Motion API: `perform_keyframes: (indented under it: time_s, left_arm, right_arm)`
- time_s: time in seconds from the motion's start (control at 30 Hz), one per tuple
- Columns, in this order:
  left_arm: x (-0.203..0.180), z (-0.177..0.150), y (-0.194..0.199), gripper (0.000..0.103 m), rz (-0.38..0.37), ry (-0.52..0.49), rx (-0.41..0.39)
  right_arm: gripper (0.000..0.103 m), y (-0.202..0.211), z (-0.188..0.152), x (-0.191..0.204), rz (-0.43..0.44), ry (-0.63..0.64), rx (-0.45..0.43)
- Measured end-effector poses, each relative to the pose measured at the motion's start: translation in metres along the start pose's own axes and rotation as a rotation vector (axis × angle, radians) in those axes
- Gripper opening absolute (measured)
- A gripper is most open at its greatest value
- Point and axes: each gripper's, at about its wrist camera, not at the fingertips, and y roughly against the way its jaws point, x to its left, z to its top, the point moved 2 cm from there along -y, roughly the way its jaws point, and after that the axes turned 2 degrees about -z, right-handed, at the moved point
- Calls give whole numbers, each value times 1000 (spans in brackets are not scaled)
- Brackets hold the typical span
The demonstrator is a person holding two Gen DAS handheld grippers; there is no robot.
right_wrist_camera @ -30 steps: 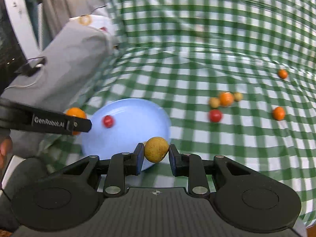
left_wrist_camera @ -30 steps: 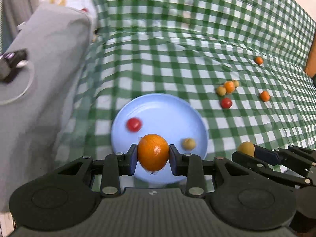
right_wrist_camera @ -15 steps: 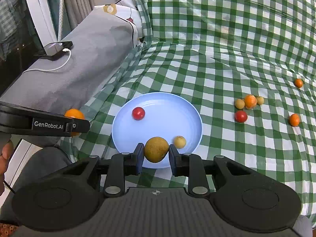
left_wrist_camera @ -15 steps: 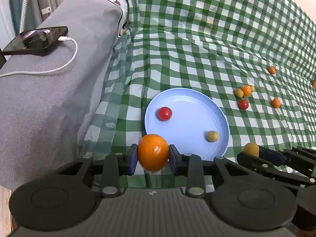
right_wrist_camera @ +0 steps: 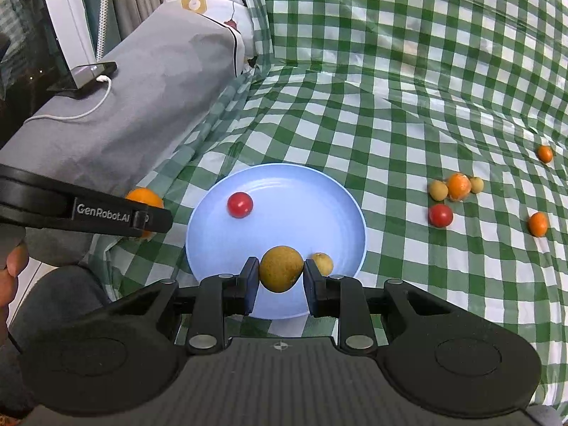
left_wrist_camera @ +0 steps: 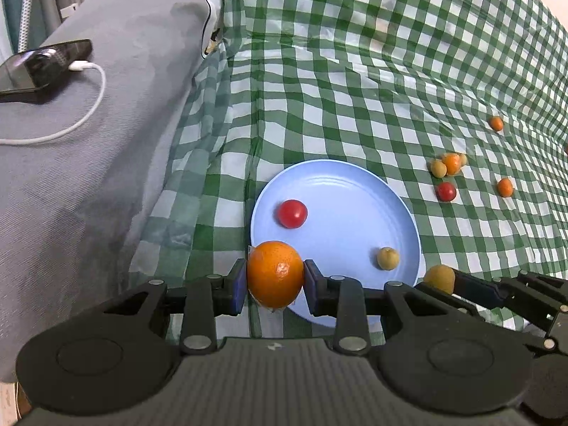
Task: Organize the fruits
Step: 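Carry both fruits over the blue plate and open both tools to release them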
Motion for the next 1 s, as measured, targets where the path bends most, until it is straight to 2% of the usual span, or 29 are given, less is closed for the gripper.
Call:
perform_keyframes:
  time_s: [0.63, 0.93, 0.97, 1.0]
  left_arm:
    - [-14, 18, -64, 36, 34, -45, 57]
    - [-18, 22, -90, 37, 61, -75, 77]
    - [-18, 23, -92, 37, 63, -75, 78]
    - [-17, 24, -92, 41, 63, -75, 72]
  right_arm:
    - [28, -53, 4, -11, -6, -29, 42]
    - [28, -75, 8, -9, -8, -1, 56]
    - [28, -76, 9, -9, -10, 1, 55]
    - [28, -77, 10, -9, -11, 2, 53]
